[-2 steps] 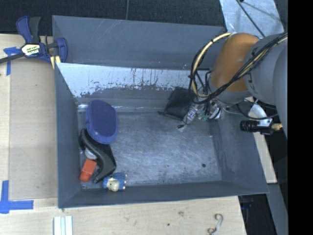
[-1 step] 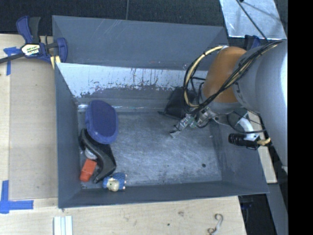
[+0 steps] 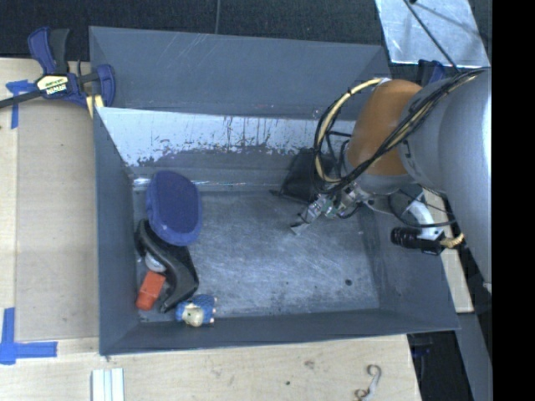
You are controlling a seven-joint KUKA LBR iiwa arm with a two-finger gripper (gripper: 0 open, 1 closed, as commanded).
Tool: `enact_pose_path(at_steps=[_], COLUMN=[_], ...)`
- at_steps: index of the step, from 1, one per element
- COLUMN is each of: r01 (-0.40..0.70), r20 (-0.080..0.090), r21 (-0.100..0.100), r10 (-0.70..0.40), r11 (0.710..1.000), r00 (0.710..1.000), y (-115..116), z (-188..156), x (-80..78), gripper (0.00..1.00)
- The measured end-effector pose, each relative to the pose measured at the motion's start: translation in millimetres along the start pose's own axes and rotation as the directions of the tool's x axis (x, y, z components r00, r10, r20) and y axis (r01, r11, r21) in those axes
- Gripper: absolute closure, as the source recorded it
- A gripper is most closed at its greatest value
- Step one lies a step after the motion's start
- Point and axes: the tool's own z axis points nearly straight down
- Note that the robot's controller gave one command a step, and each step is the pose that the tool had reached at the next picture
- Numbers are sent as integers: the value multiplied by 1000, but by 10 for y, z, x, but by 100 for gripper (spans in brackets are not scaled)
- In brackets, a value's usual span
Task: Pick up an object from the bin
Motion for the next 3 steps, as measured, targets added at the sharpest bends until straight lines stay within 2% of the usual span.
enact_pose_path(at_steps=[1, 2, 3], r01=[1, 6, 12], r20=[1, 7, 4], r21=[0, -8, -4], r10=[-1, -6, -12], r11=[1000, 1000, 1000], r00=[1000, 1000, 1000], y=[3, 13, 17], z=[-6, -676, -768], x=[-3, -24, -35], gripper=[100, 100, 100])
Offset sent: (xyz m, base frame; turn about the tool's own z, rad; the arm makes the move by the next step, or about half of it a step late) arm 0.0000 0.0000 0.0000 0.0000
